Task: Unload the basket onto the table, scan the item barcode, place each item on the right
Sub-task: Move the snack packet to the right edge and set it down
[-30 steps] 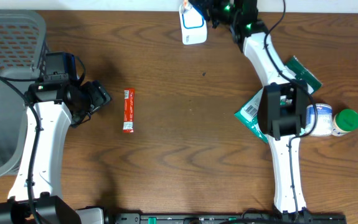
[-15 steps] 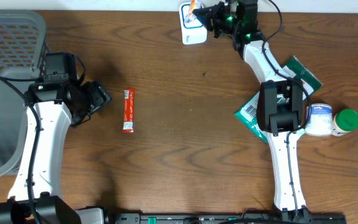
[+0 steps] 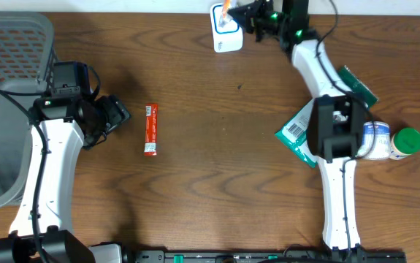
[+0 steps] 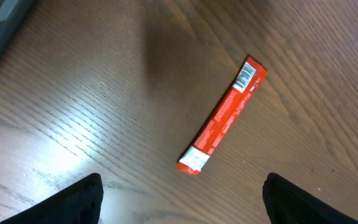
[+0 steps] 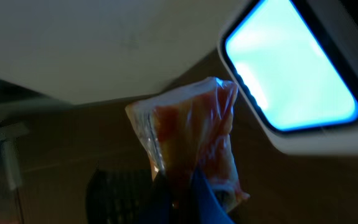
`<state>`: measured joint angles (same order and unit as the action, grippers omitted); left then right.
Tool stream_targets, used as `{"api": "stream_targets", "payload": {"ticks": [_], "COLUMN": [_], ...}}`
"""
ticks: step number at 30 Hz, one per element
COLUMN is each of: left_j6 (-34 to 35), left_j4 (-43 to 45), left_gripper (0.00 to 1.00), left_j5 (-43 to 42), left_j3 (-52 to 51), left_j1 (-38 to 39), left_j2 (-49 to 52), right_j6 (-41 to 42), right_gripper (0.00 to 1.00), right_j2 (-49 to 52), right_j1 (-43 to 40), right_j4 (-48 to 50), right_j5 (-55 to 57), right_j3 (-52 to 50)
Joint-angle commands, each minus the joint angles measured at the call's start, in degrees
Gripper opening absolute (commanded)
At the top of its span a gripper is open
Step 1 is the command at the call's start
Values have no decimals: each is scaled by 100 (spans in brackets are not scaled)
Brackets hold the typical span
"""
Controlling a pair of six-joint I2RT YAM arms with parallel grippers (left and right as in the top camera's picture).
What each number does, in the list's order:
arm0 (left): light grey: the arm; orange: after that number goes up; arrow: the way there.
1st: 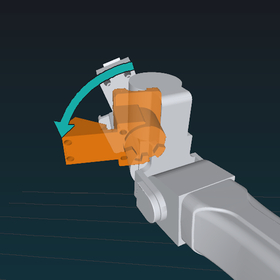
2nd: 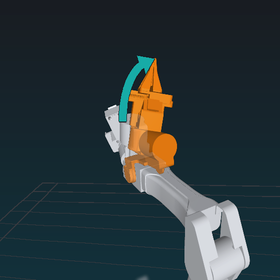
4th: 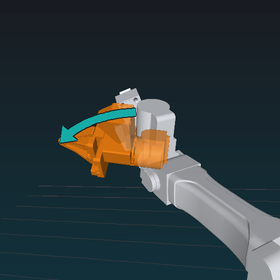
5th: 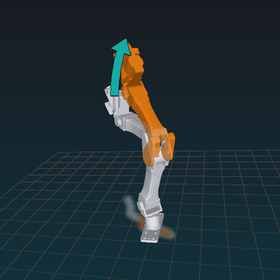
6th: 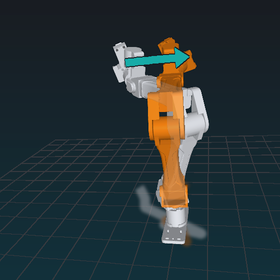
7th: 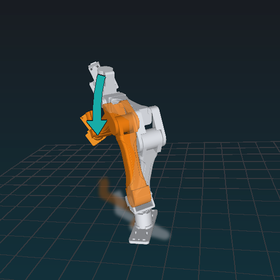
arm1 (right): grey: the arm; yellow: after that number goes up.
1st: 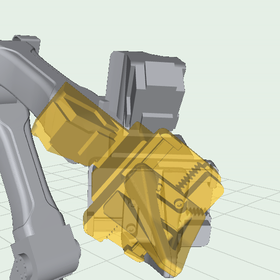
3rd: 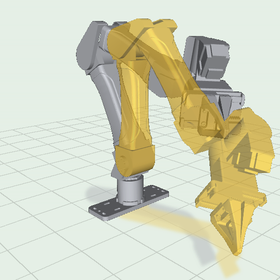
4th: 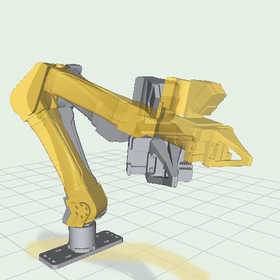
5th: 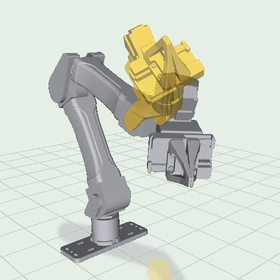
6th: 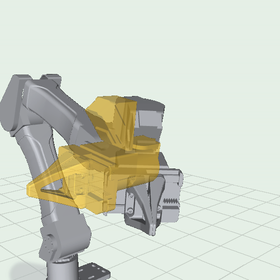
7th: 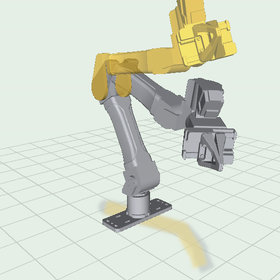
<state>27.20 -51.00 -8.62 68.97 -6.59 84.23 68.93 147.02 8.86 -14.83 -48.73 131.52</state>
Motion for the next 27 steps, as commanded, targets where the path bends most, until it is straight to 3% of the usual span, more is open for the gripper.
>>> {"api": "stream_targets", "payload": {"ticks": [1,4,8,15,19,27], "left_j6": [11,11,11,11,11,11], "left_j4": [-20,-20,-20,-20,-20,-20], "left_gripper": [84,84,84,84,84,84], "left_j5": [35,35,35,35,35,35], "left_j3": [13,13,13,13,13,13], "left_j1": [-9,-9,-9,-9,-9,-9], "left_j2": [2,2,2,2,2,2], "right_j6": [-2017,-3327,-4000,-3598,-3438,-2396], "right_gripper": [1,1,1,1,1,1], "right_j2": [-1543,-2542,-3399,-3794,-3794,-3794], "right_j1": [20,188,286,59,7,0], "right_j4": [-1567,-3250,-4802,-7543,-8078,-7545], "right_j5": [1329,2938,3952,5823,6214,7552], "right_j3": [103,103,103,57,-527,-2883]}}
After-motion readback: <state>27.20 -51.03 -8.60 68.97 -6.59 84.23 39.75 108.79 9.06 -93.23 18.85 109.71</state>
